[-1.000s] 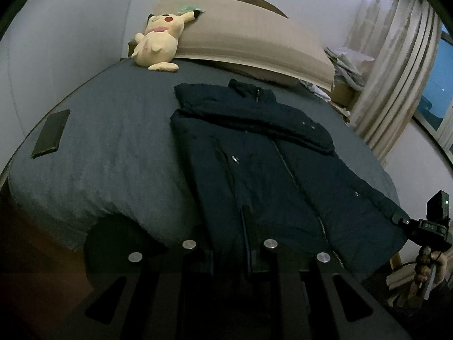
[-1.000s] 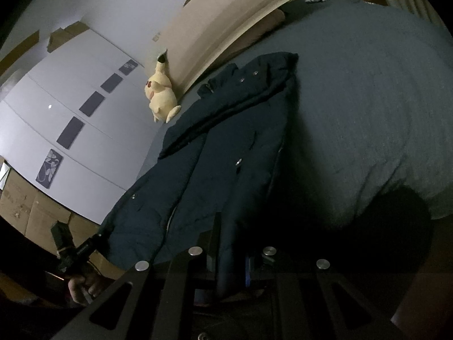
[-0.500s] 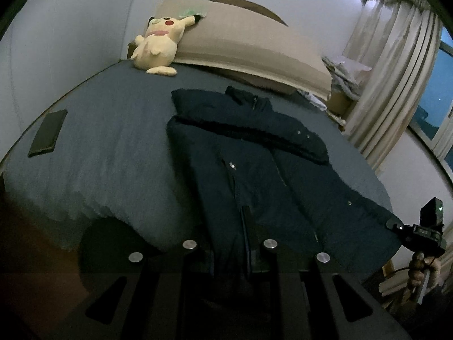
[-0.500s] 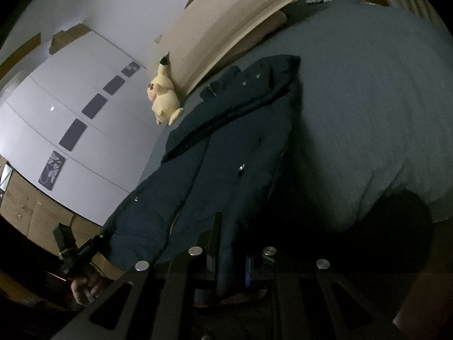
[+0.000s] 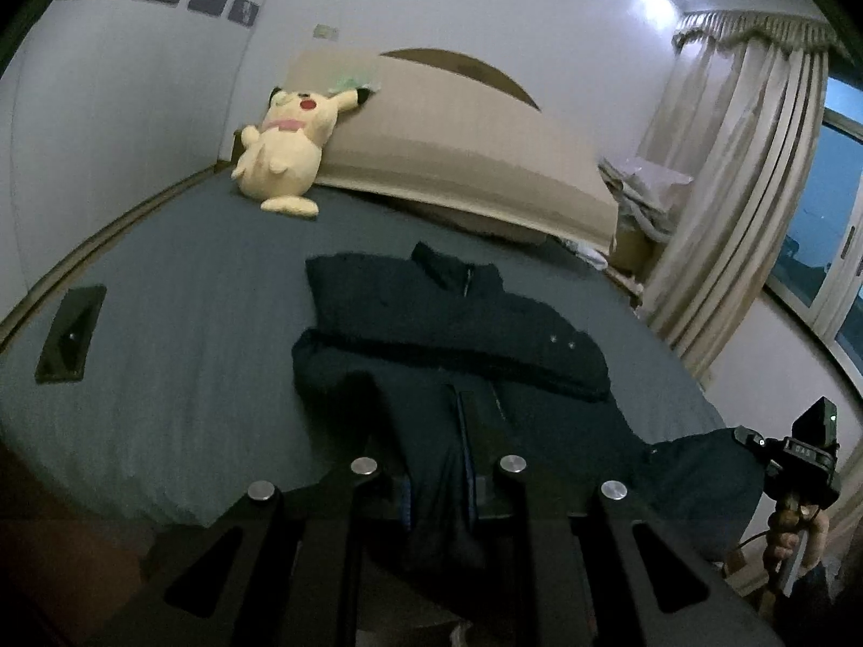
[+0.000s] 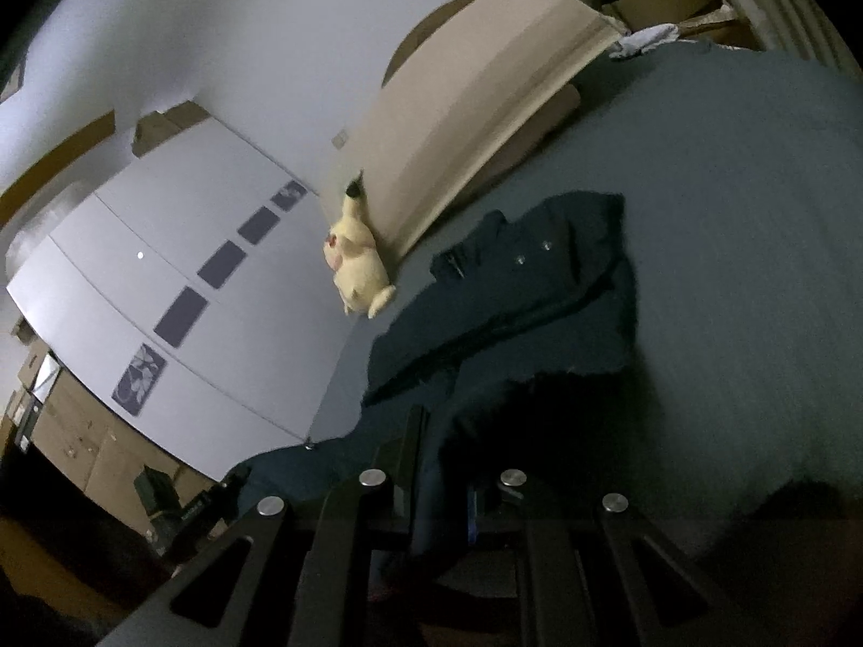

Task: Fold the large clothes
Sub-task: 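Lift the hem with both tools and fold it toward the collar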

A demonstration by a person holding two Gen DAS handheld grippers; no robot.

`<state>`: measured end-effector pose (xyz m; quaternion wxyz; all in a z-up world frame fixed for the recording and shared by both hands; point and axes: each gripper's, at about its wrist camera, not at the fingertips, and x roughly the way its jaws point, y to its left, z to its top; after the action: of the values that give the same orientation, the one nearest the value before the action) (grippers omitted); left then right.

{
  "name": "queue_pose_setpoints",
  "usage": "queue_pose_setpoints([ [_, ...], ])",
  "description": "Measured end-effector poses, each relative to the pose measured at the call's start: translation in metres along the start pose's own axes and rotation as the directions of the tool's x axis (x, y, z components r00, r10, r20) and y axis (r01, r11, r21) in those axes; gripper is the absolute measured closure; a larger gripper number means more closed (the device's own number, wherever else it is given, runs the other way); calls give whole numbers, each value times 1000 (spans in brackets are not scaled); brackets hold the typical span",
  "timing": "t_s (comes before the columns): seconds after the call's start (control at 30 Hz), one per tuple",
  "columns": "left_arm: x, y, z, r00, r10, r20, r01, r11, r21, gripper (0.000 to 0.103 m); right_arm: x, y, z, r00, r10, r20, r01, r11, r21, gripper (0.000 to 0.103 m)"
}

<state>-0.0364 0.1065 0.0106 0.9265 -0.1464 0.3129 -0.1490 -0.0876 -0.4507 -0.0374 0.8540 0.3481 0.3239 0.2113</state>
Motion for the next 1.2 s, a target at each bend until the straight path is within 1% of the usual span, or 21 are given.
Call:
queue_pose_setpoints([
  [0.1,-7,-5,-1,1000,3,21,-3,1000,12,89,-6,7,-1,1000,6,11,-6,1000,-10,91],
  [0.23,-18,-6,-12,999,6,32,-6,1000,-4,89,-18,9,-10,1000,-2,23,2,1000,-8,91],
  [0.3,-24,-4,-22,1000,5,26,-5,1000,-22,89,-23,8,-14,1000,-6,27,6,1000,-4,91],
  [0.43,-28,-4,-38,1000,12,4,-11,1000,-28,89,-30,6,-23,999,-13,31,13,1000,6,91],
  [0.6,-38,-2,-43,1000,5,2,-5,999,-46,89,-41,7,-28,999,-20,35,19,1000,10,91],
  [0.77,-46,-2,-34,1000,-9,18,10,999,-43,89,-52,10,-29,999,-27,35,27,1000,-5,91],
  [0.9,-39,-2,-22,999,-24,26,25,999,-40,89,-50,10,-21,999,-19,44,19,1000,1,91],
  [1.03,-26,0,-5,999,-41,32,42,998,-46,89,-35,14,-1,998,-7,60,8,1000,-18,91],
  [1.2,-3,6,20,998,-47,39,50,997,-67,89,-10,13,31,993,-8,118,6,1000,22,91],
])
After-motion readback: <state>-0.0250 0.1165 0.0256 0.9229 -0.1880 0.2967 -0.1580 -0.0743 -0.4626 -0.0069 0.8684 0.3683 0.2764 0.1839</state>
